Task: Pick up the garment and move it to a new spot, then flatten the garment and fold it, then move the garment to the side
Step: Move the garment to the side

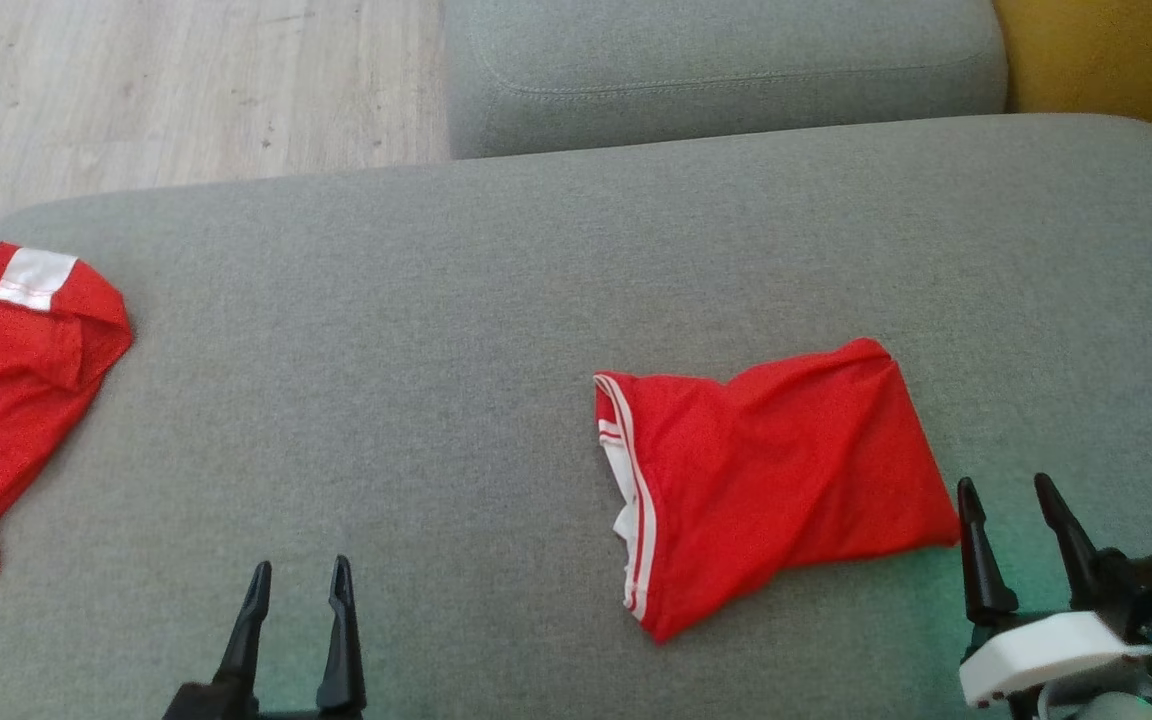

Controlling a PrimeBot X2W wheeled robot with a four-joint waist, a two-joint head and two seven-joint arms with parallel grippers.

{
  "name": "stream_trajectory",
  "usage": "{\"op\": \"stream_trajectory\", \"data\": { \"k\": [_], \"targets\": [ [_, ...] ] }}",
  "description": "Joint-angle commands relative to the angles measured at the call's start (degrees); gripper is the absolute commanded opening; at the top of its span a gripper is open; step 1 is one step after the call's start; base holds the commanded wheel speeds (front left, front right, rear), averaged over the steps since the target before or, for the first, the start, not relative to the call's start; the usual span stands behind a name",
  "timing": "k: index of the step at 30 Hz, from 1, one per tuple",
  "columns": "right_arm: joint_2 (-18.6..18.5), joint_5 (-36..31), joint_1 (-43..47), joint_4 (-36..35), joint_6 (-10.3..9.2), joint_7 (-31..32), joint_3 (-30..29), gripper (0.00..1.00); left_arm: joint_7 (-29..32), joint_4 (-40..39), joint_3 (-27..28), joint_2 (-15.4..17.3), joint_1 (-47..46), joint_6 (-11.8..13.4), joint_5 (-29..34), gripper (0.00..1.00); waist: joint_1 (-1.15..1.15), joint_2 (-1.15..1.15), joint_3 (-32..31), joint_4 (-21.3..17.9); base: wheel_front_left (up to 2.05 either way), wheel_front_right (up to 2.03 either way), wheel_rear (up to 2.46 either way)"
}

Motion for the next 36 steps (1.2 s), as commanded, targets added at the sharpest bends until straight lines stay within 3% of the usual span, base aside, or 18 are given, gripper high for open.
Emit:
{"op": "stream_trajectory", "data": {
  "k": [1,8,13,20,25,32,33,36],
  "targets": [
    [-0.8,0.3,-0.5,-2.0,-0.05,-0.8,1.6,1.00,-0.5,-1.5,2.1,-0.2,-1.2,0.2,0.1,1.00,0.00,0.00,0.0,0.1,0.00,0.00,0.00],
    [-0.5,1.6,-1.3,-2.2,-0.05,-0.8,1.9,1.00,-0.5,-1.9,1.9,-0.2,-0.9,0.4,-0.2,1.00,0.00,0.00,0.3,0.5,0.00,0.00,0.00],
    [-2.4,8.1,-4.6,-2.7,-0.05,1.1,4.0,1.00,-0.5,-2.2,1.8,-0.2,-1.5,0.5,-0.4,1.00,0.00,0.00,1.5,0.5,0.00,0.00,0.00],
    [-8.4,18.9,-13.0,-4.5,-0.05,19.2,6.7,1.00,-0.5,-2.2,0.4,-0.2,-3.3,0.4,-0.3,1.00,0.00,0.00,4.4,1.3,0.00,0.00,0.00],
    [-10.8,22.1,-15.6,-0.1,-0.05,32.8,8.7,1.00,-0.5,-1.5,-0.6,-0.2,-4.3,0.3,-0.6,1.00,0.00,0.00,5.4,2.8,0.00,0.00,0.00],
    [-9.3,21.8,-17.8,6.7,-0.05,40.4,9.5,0.99,-0.5,-1.2,-1.2,-0.2,-5.2,0.7,-1.0,1.00,0.00,0.00,6.4,3.9,0.00,0.00,0.00],
    [-8.9,22.4,-18.5,7.2,-0.05,40.1,9.3,0.00,-0.5,-1.3,-1.1,-0.2,-5.2,0.7,-1.0,1.00,0.00,0.00,6.6,3.8,0.00,0.00,0.00],
    [-8.9,22.9,-21.0,8.2,-0.05,38.3,8.7,0.00,-0.5,-1.6,-1.1,-0.2,-5.7,0.9,-0.8,1.00,0.00,0.00,7.6,2.9,0.00,0.00,0.00]
  ]
}}
